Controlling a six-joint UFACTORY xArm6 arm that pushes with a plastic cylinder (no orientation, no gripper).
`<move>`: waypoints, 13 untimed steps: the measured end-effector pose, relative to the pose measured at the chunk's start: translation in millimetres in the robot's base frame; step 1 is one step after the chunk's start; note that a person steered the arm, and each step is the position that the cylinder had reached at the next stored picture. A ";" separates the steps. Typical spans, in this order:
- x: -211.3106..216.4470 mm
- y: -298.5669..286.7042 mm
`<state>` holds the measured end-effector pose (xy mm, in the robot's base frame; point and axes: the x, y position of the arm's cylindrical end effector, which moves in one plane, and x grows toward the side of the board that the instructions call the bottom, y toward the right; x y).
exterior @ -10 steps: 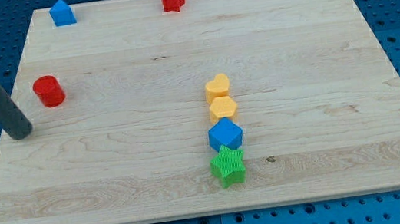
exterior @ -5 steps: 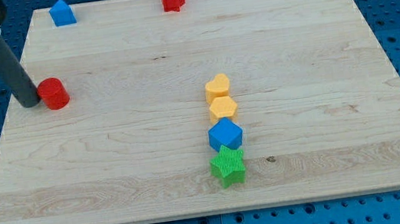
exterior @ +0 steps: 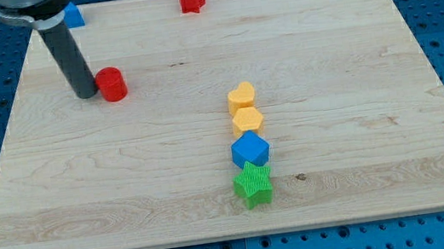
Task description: Move the red circle to the left of the yellow heart
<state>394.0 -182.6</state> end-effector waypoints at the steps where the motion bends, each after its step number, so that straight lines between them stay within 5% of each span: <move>1: 0.0 22.7; 3: -23.4 31.2; 8: 40.9 111.6; 13: 28.5 145.2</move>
